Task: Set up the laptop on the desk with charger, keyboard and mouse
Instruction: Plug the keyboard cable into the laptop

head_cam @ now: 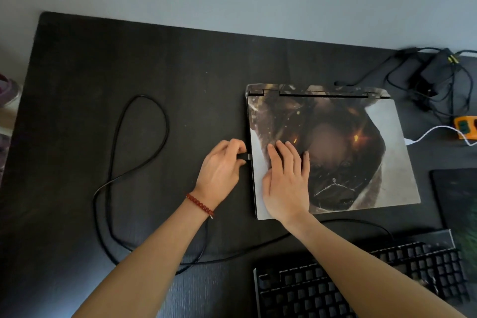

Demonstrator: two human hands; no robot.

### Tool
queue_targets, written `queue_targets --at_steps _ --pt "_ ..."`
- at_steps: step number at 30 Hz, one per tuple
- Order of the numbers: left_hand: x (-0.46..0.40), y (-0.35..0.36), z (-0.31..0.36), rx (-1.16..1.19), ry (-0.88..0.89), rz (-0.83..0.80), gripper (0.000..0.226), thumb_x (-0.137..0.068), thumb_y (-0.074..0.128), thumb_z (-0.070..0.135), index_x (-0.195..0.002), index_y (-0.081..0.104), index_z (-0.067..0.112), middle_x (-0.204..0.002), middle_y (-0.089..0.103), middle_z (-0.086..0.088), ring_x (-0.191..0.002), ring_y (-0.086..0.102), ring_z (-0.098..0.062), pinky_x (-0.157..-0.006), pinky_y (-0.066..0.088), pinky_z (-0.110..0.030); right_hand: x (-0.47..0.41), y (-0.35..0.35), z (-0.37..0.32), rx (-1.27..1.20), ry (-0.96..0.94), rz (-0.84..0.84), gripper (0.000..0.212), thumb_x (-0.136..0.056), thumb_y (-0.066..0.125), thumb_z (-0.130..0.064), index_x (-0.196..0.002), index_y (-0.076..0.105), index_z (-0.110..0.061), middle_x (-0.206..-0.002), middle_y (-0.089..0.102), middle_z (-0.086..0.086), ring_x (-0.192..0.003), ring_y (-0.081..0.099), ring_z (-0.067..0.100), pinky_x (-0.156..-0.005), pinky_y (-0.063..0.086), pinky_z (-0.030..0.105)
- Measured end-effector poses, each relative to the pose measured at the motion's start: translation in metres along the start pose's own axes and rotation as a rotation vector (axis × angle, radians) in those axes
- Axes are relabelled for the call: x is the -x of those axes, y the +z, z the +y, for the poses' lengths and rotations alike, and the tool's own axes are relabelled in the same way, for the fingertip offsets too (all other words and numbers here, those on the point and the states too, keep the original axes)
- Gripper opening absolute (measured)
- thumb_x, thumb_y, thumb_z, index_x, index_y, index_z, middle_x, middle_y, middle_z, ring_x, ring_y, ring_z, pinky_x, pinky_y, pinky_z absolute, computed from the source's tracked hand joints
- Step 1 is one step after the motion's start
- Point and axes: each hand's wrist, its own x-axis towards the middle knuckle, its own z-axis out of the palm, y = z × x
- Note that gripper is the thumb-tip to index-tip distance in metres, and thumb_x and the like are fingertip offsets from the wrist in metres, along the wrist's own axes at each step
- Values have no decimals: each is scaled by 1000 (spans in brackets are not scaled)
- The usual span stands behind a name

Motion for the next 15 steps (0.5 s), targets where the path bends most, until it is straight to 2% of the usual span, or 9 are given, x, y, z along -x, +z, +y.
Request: queue_targets --at_steps 2,4,7,11,13,15 --pt "-1 2 2 6 -21 5 28 -64 74 -11 -84 58 1 -79 66 -11 -76 66 -24 -67 50 -27 0 0 0 -2 -1 -14 52 -83 28 -24 -130 46 -10 -133 52 11 -130 43 29 -109 28 58" --pt "0 5 2 11 -32 16 30 -63 75 -11 -84 58 2 -79 66 -11 -75 66 -24 -78 44 -28 0 0 0 -2 5 -17 52 -83 28 -25 -130 46 -11 -133 52 10 -130 43 28 -109 28 58" --pt "2 8 2 -3 -40 26 31 -62 77 -8 -83 58 4 -77 66 -9 -73 66 -22 -65 52 -26 0 2 1 -7 8 -14 49 -86 29 -26 -131 44 -13 -134 51 7 -130 42 26 -109 29 57" --pt "5 9 5 -95 -74 42 31 -60 79 -3 -83 60 5 -75 69 -7 -68 66 -24 -63 54 -31 -1 5 4 -20 6 -14 47 -89 28 -29 -131 42 -14 -135 50 6 -131 41 25 -110 27 56" --pt "5 7 9 -149 -84 -3 27 -68 75 1 -91 60 6 -81 70 -8 -76 66 -26 -73 51 -35 -1 3 3 -38 3 -31 48 -89 27 -29 -133 41 -14 -136 48 6 -132 39 24 -110 24 56" --pt "3 3 15 -188 -121 -126 32 -79 65 7 -109 56 11 -102 67 -7 -99 60 -25 -87 43 -38 0 -1 4 -62 -6 -76 49 -91 27 -29 -137 36 -14 -142 42 6 -137 32 23 -112 18 55"
